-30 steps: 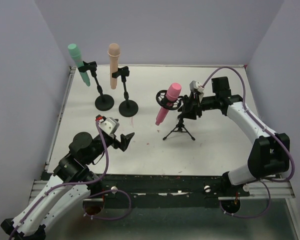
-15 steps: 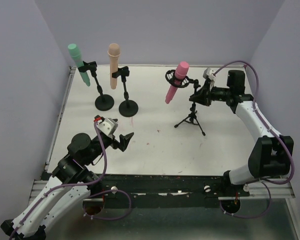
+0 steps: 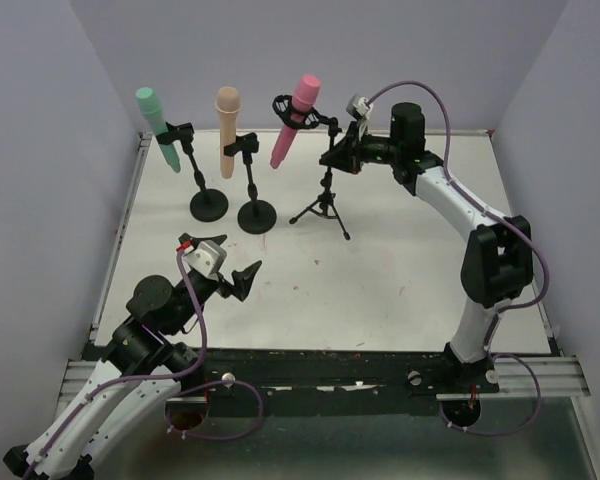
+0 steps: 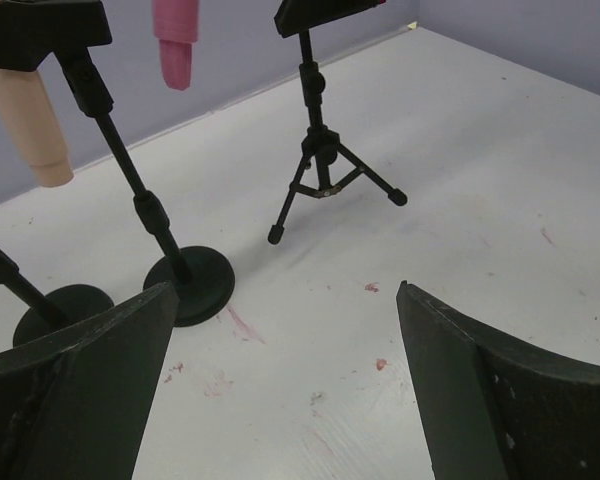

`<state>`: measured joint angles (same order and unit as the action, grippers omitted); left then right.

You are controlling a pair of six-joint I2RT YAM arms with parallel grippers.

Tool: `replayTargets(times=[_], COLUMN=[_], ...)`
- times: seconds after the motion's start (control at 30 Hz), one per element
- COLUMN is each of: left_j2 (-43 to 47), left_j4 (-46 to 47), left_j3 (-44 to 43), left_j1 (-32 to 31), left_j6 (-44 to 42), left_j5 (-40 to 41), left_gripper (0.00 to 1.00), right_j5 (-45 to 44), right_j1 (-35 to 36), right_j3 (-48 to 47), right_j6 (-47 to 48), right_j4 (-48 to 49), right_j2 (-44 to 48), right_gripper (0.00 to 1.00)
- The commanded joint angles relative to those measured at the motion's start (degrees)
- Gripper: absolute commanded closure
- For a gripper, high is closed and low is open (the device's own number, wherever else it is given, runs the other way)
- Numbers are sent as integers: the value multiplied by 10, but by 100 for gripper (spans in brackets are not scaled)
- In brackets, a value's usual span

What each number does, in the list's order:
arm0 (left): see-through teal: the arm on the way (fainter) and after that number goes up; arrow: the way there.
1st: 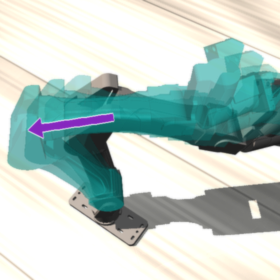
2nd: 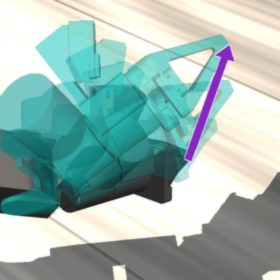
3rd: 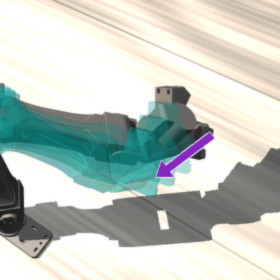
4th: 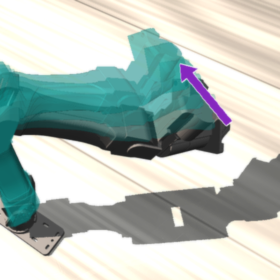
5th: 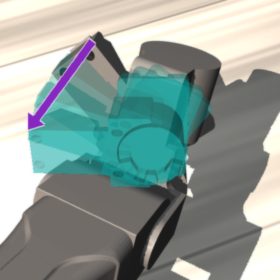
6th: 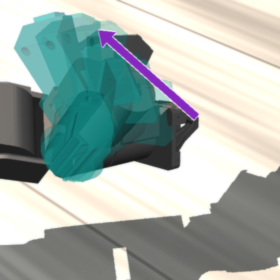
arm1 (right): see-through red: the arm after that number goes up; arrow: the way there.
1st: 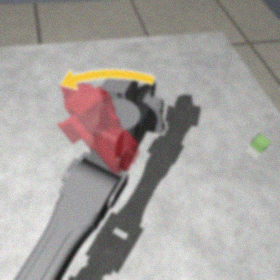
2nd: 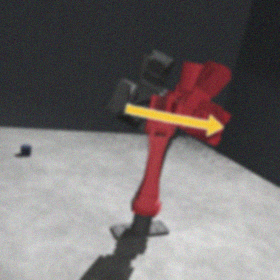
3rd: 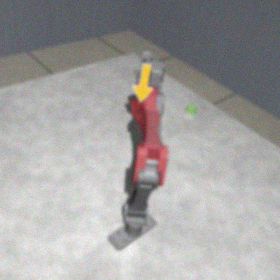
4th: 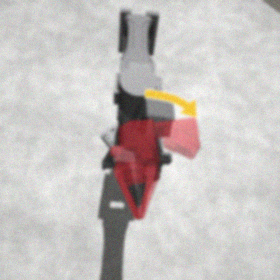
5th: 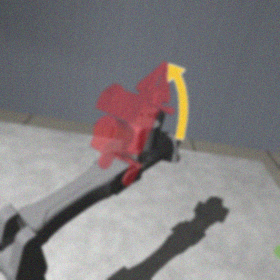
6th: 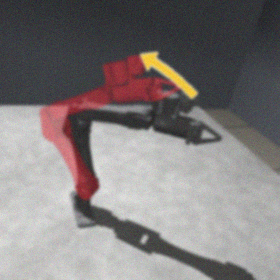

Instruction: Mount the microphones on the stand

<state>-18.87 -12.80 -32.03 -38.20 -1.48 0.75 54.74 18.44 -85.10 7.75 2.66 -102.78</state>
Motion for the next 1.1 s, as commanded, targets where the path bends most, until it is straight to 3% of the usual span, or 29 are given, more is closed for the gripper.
replayTargets(times=[0.0, 0.27, 0.73, 0.93, 1.07], left_j2=[17, 2, 13, 15, 21], left_j4=[25, 32, 31, 30, 30], left_j3=[16, 17, 15, 14, 14], left_j1=[5, 8, 10, 10, 10], left_j6=[-20, -26, -22, -19, -16], left_j5=[34, 26, 14, 7, 5], left_gripper=[1, 1, 1, 1, 1], right_j5=[-53, -51, 12, 12, 5], right_j1=[9, 12, 27, 27, 28], right_j3=[-94, -121, 37, 96, 106], right_j6=[-74, -70, -37, -45, -45], right_j4=[59, 67, 140, 183, 181], right_j2=[-72, -125, -67, -40, -31], right_gripper=[96, 95, 88, 82, 72])
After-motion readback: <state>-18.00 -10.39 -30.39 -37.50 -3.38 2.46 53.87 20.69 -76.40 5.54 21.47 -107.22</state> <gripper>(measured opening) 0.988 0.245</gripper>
